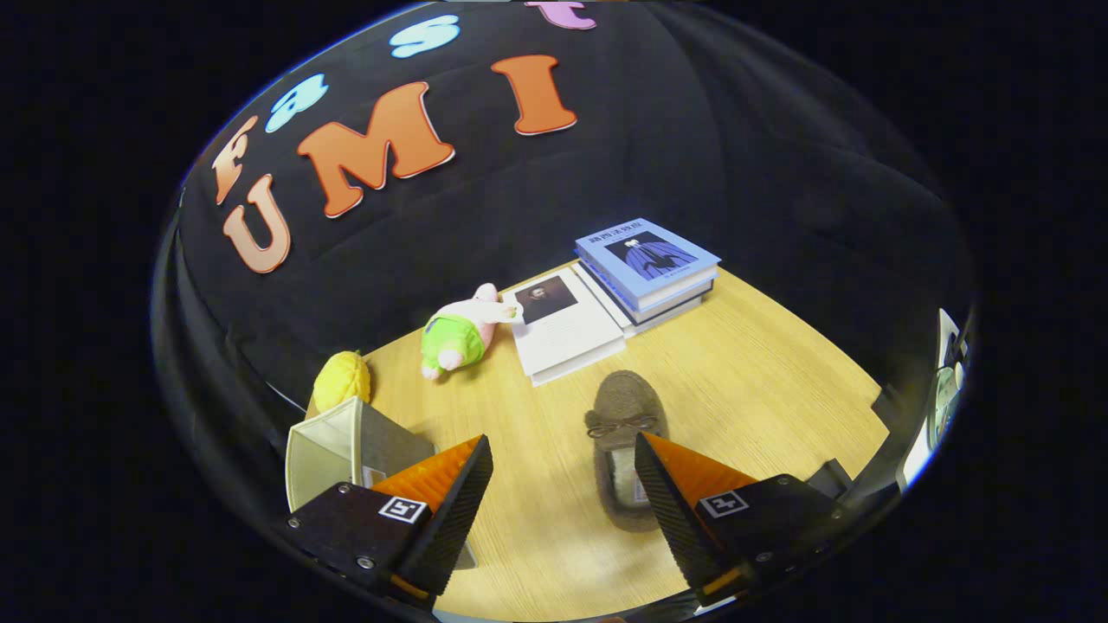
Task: Open the storage box then place both shoes into the box .Put the left shoe in first, then the right shoe, with the right side of both shoes facing outward in a uniform manner.
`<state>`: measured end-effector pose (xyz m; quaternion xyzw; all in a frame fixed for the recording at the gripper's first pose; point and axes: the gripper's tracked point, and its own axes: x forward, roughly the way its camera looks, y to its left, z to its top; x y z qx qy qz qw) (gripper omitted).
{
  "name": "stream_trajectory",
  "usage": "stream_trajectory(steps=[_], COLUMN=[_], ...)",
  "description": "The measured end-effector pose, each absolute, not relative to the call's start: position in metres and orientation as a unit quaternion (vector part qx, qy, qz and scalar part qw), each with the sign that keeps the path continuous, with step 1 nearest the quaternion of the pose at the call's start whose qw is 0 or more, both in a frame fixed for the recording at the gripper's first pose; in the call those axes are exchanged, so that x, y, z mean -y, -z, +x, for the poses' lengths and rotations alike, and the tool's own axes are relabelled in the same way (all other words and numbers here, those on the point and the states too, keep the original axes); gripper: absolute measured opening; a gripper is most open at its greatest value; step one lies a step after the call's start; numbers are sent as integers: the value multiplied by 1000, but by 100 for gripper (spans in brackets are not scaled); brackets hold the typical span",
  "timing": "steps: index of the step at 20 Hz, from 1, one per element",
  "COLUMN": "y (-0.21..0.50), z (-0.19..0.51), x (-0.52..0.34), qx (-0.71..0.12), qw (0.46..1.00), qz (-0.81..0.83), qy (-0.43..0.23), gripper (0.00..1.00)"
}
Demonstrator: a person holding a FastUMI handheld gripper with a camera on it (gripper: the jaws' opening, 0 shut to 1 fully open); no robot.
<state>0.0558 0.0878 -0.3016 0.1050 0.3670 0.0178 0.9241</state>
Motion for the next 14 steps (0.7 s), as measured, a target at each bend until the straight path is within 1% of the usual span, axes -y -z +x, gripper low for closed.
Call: stream_trajectory(steps=[6,14], y=[346,414], z=[50,53], x=[-41,-28], qx=[-400,-440], qw=[909,892], qz=[115,96], qy=[26,36], gripper=[98,99])
